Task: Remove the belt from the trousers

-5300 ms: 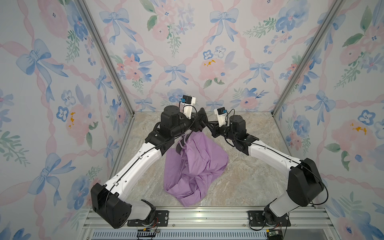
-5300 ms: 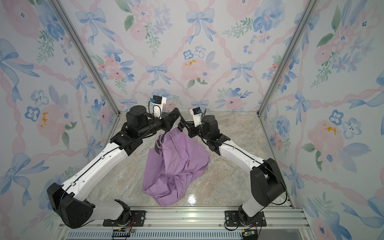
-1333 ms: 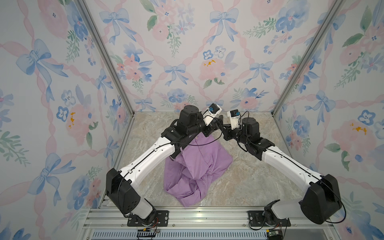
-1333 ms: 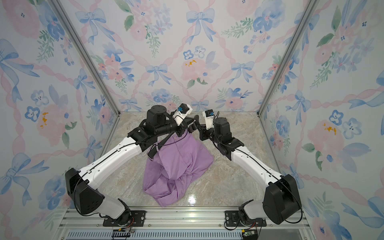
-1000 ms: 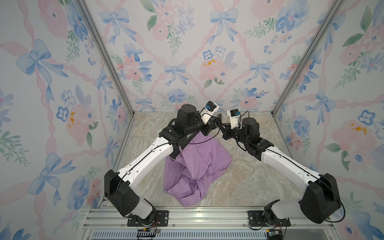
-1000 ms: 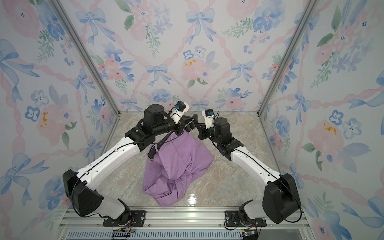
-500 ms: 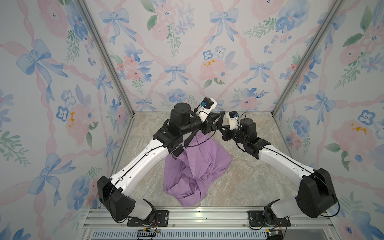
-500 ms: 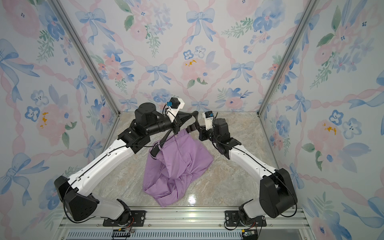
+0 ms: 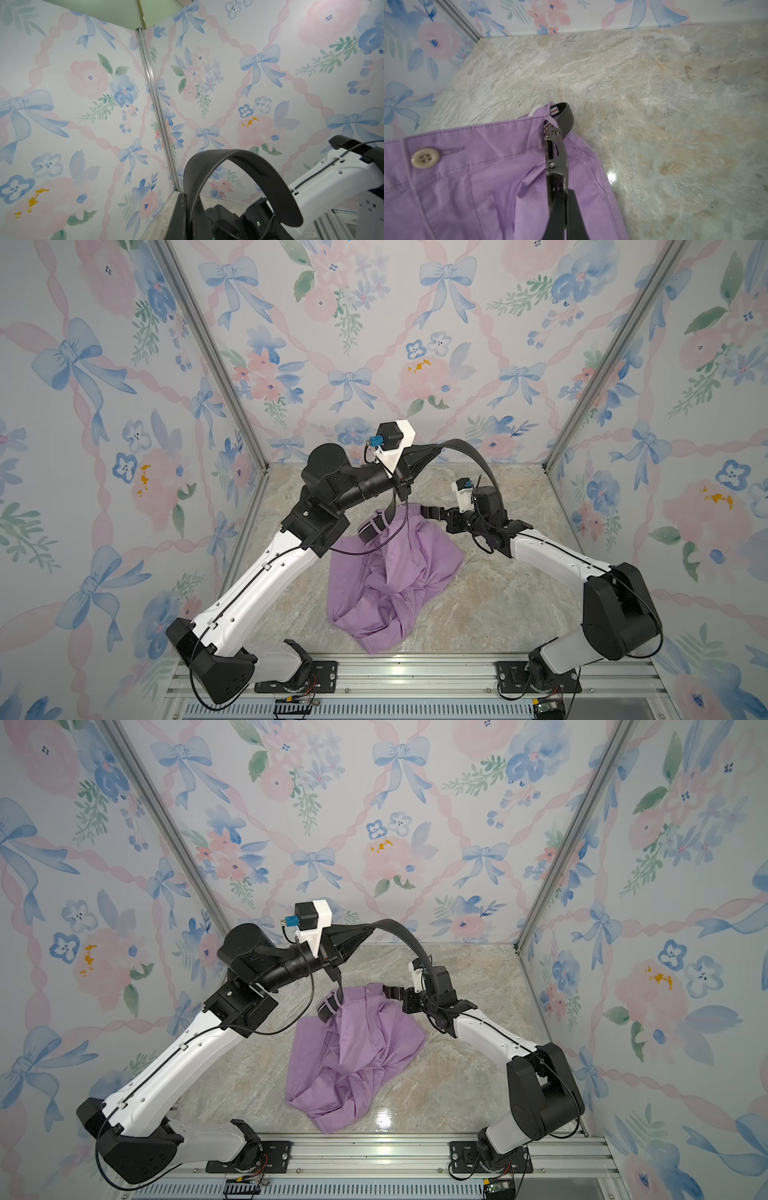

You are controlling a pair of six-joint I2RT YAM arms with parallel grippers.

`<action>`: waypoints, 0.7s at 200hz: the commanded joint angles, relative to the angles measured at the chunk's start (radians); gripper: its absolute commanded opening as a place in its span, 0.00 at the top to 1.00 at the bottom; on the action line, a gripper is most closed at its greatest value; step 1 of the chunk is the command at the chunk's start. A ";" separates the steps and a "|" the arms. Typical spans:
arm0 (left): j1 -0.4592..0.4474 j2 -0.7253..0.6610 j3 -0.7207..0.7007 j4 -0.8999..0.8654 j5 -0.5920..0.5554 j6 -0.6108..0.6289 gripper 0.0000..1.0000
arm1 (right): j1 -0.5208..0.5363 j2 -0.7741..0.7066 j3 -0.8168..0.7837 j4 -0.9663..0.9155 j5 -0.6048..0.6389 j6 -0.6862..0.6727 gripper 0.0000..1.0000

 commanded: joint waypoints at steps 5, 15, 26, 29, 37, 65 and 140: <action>0.007 0.003 0.001 0.065 0.018 -0.031 1.00 | -0.007 -0.008 -0.002 0.006 -0.014 0.022 1.00; 0.011 0.003 -0.006 0.067 0.003 -0.030 1.00 | -0.007 -0.013 -0.004 0.010 -0.015 0.025 1.00; 0.019 0.004 -0.019 0.067 -0.031 -0.030 1.00 | -0.006 -0.025 -0.005 0.010 -0.014 0.026 1.00; 0.021 0.006 -0.023 0.068 -0.045 -0.031 1.00 | -0.007 -0.029 -0.006 0.010 -0.013 0.026 1.00; 0.031 0.012 -0.031 0.068 -0.093 -0.048 1.00 | -0.006 -0.044 -0.010 0.008 -0.010 0.026 1.00; 0.127 0.090 -0.056 0.071 -0.288 -0.230 1.00 | -0.010 -0.112 -0.031 0.001 0.031 0.027 1.00; 0.229 0.424 -0.135 0.070 -0.308 -0.440 0.81 | -0.062 -0.344 -0.007 -0.173 0.099 -0.010 1.00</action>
